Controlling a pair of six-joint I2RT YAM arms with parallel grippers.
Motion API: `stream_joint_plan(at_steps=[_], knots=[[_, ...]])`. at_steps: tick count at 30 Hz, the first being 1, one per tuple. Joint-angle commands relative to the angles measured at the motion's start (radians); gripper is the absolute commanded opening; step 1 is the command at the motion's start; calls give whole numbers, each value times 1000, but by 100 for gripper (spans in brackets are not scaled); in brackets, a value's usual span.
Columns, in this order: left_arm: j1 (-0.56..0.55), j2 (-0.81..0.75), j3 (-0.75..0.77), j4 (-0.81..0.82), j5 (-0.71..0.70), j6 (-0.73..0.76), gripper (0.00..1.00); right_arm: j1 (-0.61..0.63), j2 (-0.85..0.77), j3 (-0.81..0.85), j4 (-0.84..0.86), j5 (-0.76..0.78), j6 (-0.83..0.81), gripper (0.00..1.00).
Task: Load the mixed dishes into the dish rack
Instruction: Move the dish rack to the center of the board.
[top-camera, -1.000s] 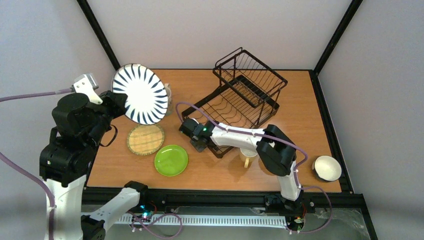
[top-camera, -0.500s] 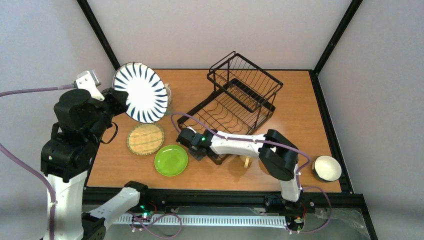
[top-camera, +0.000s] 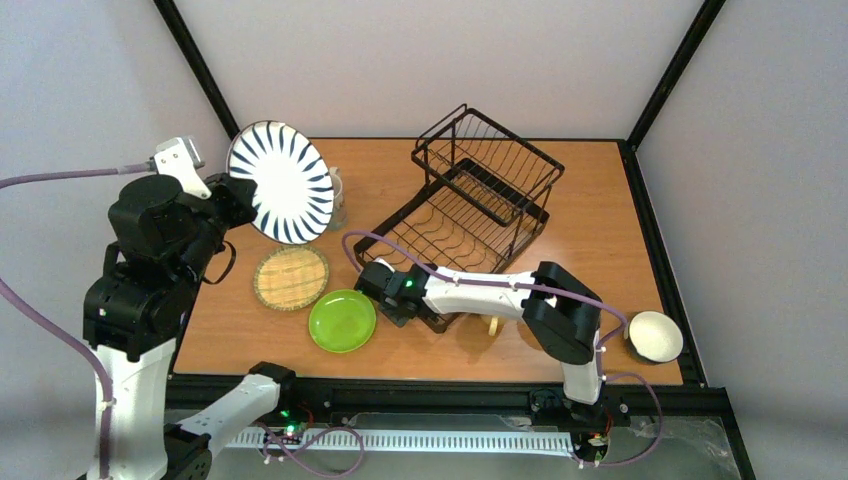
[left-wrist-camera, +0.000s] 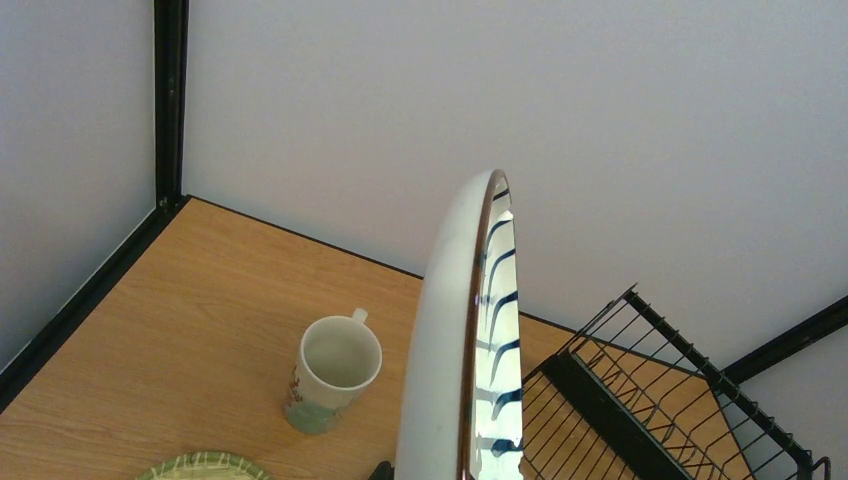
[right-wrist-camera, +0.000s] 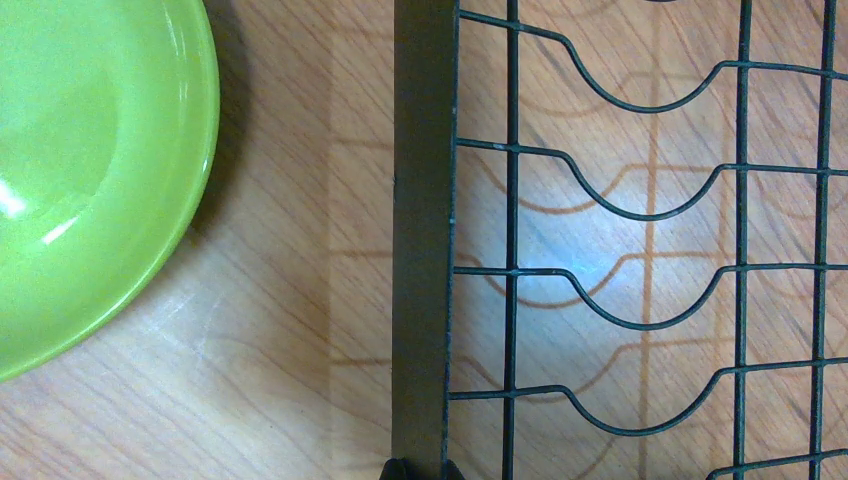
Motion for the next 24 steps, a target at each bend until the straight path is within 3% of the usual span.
stream_joint_plan(at_steps=[1,6,11,14,24], knots=[[-7,-7,47,155,2,10,0,28,-73,0,-9,187,-67,2],[-7,-2,40,164,7,7,0,28,-71,-6,-6,201,-49,13],[-7,5,39,167,13,5,0,28,-74,-10,-5,204,-40,40],[-7,7,38,168,13,4,0,28,-74,-10,-6,202,-33,51],[-7,10,44,171,7,15,0,28,-108,-3,-3,194,-13,64]])
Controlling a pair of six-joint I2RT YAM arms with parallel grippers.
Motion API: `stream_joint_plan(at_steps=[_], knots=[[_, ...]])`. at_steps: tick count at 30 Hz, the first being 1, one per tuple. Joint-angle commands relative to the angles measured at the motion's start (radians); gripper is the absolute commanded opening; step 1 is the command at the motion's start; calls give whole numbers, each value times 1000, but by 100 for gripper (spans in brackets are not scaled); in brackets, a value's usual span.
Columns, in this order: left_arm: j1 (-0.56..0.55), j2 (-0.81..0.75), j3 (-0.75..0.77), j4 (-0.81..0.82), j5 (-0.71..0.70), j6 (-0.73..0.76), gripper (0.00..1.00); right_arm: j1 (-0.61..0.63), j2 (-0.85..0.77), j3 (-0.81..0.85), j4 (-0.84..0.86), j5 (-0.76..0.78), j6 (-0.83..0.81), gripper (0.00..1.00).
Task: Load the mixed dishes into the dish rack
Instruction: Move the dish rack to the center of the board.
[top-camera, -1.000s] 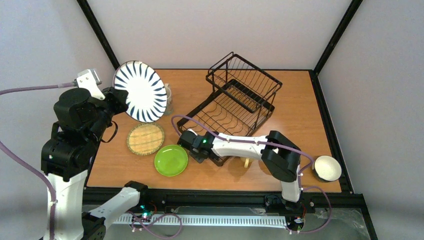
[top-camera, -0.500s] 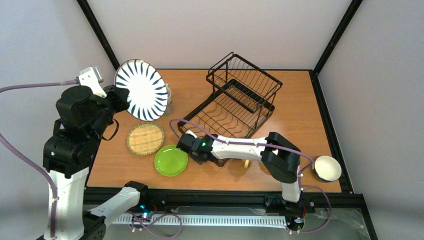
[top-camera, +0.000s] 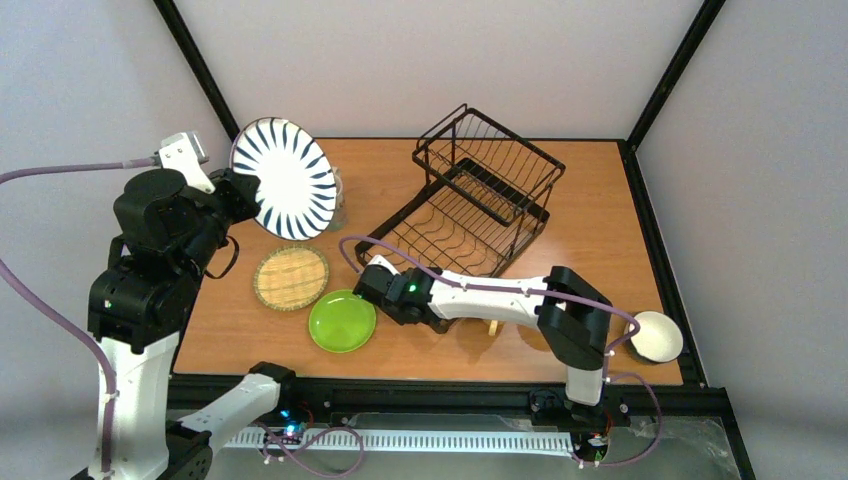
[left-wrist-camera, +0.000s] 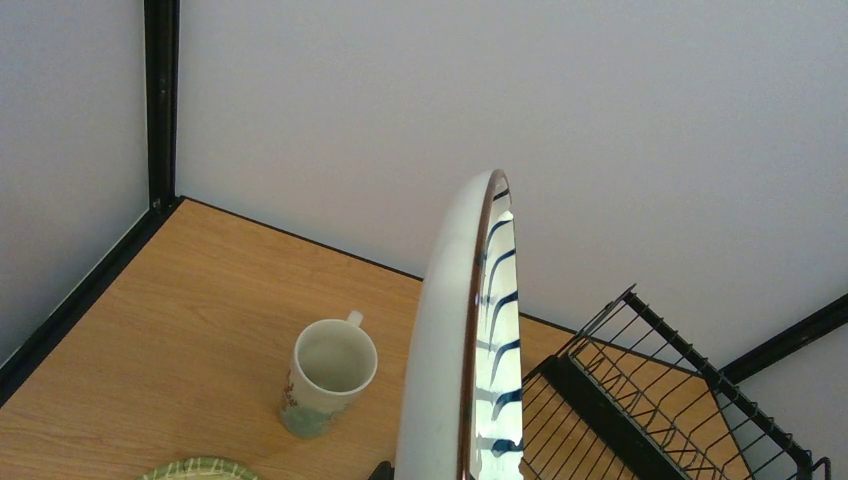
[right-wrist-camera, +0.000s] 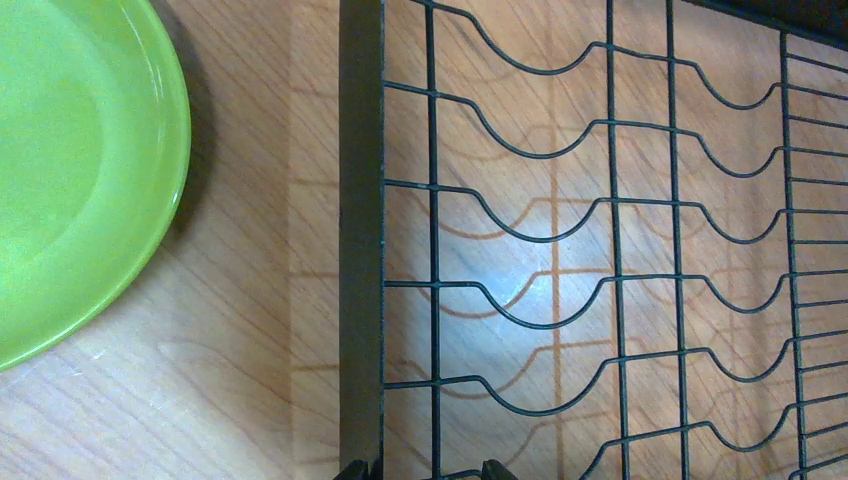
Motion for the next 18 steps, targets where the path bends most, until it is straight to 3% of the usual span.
stream_joint_plan(at_steps=[1,6,18], knots=[[-7,-10,44,152,0,15,0,-3,-59,10,-3,59,14,65],[-7,-12,44,168,9,21,0,-3,-87,22,-11,42,27,70],[-7,21,75,198,56,42,0,-3,-176,83,-40,78,81,72]])
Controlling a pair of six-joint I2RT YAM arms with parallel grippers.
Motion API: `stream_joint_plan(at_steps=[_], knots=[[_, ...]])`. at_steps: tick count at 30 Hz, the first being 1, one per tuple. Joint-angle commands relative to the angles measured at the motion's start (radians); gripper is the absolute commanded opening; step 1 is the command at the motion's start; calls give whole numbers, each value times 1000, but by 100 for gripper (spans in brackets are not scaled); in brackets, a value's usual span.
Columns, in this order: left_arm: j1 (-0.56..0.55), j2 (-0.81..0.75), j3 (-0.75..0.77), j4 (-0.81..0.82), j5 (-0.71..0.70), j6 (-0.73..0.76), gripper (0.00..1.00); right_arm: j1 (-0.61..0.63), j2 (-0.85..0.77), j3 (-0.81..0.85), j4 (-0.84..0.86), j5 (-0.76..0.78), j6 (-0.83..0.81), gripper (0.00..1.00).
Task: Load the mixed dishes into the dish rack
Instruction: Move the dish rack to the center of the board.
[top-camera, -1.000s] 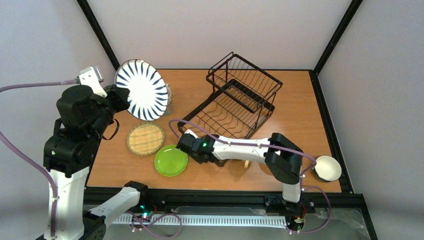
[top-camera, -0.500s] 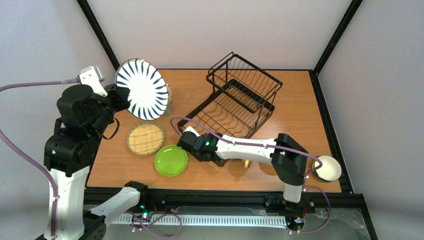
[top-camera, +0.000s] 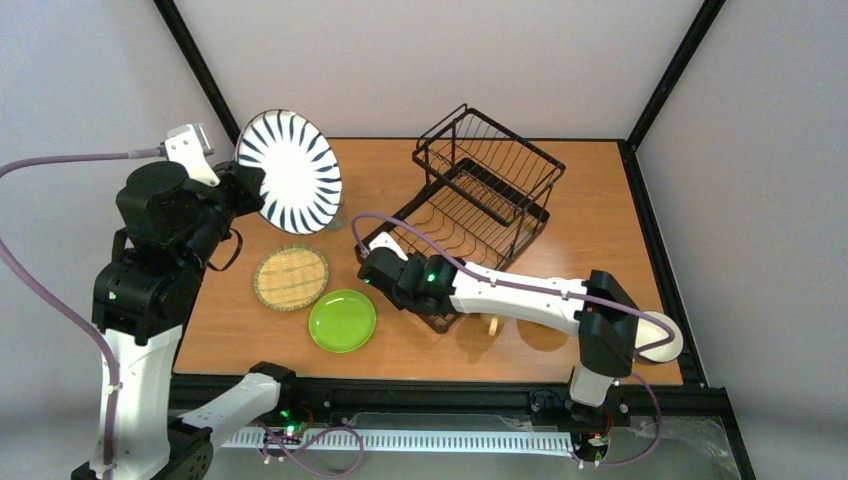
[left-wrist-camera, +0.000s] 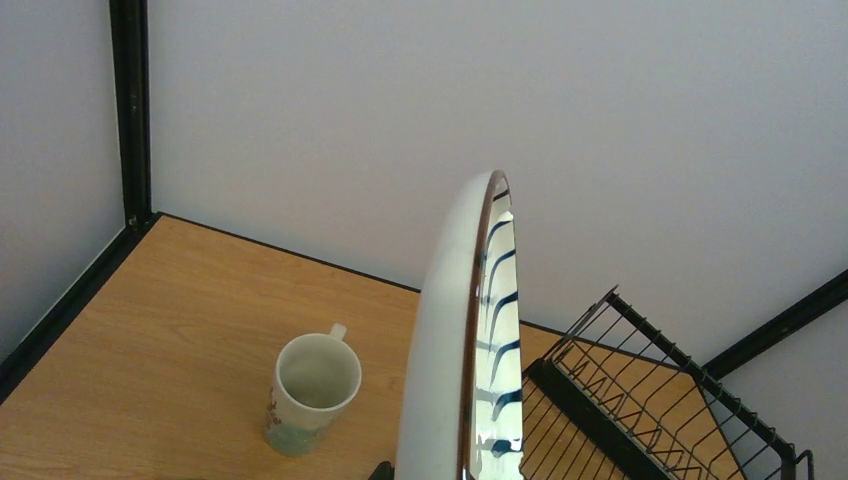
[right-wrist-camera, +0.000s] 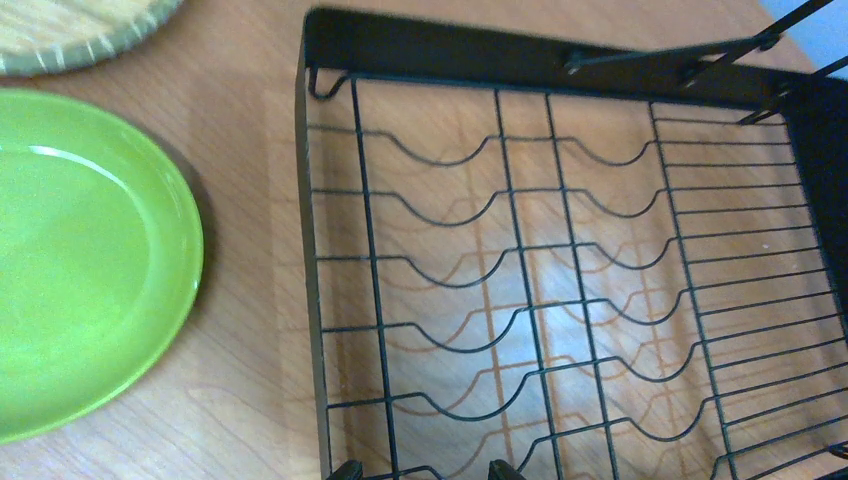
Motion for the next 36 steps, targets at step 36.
stream_joint_plan(at_steps=[36], knots=[[-7,387,184,662,452,277,0,-512,-364,89,106,291,367,83]])
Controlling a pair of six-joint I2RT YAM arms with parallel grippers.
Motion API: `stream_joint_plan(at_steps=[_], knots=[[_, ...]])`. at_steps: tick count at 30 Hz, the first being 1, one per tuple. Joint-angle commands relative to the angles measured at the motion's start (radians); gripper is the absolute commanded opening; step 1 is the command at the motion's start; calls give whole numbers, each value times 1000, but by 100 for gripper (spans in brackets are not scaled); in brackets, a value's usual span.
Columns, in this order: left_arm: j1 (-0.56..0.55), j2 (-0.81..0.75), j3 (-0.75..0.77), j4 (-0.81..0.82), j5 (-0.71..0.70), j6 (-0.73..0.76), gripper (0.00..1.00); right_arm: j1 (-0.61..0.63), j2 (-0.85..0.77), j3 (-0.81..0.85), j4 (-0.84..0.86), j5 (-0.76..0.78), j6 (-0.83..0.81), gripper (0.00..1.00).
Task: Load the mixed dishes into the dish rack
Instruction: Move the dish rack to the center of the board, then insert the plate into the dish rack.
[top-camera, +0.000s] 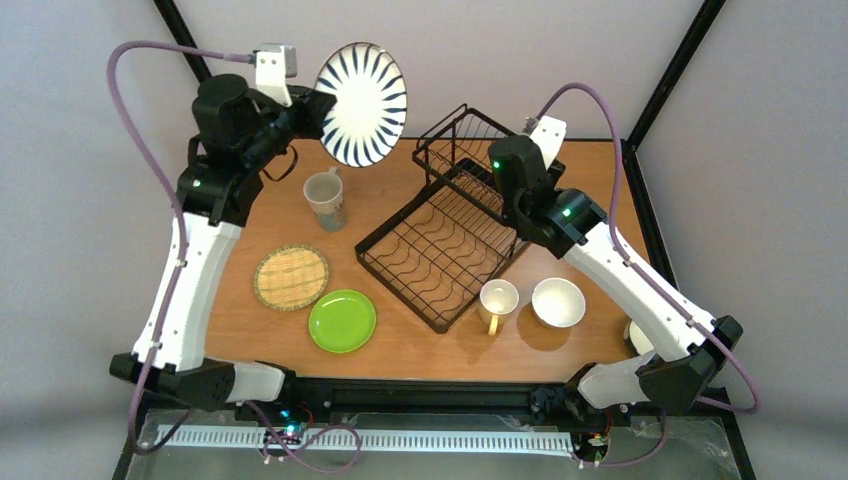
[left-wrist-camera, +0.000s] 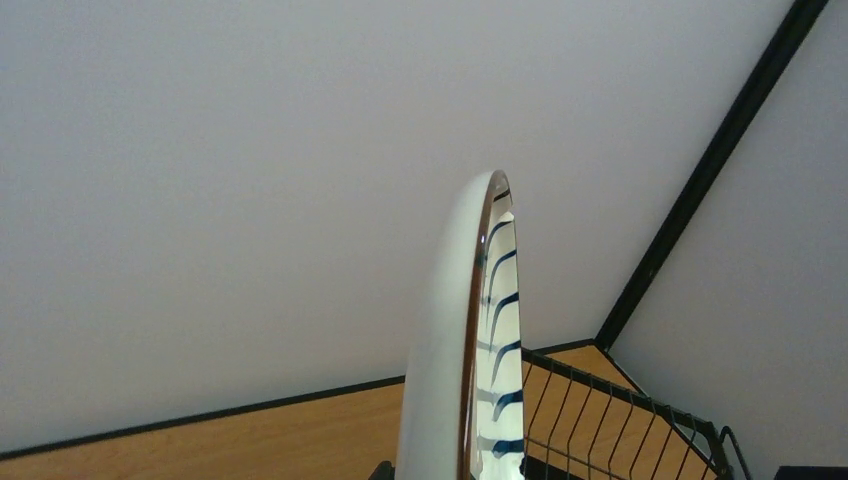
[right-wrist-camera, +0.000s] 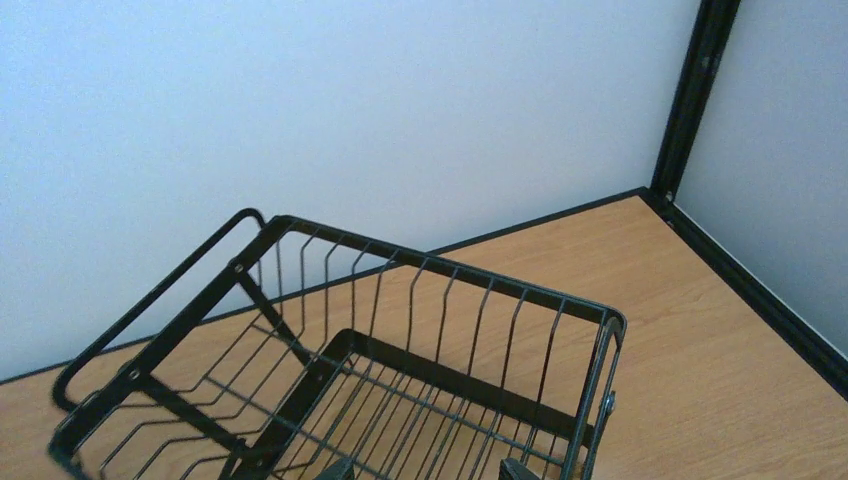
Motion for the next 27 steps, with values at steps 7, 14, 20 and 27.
stream_joint_plan(at_steps=[7,14,20,27], knots=[[-7,107,75,358,151,104,0,-116,31,-91,127,-29,82,83],[-18,185,68,458,206,155,0,-131,62,-124,176,35,101,83],[-98,243,74,484,156,263,0,-136,85,-138,186,81,128,84],[-168,302,76,520,73,324,0,-138,91,-160,217,101,127,84]])
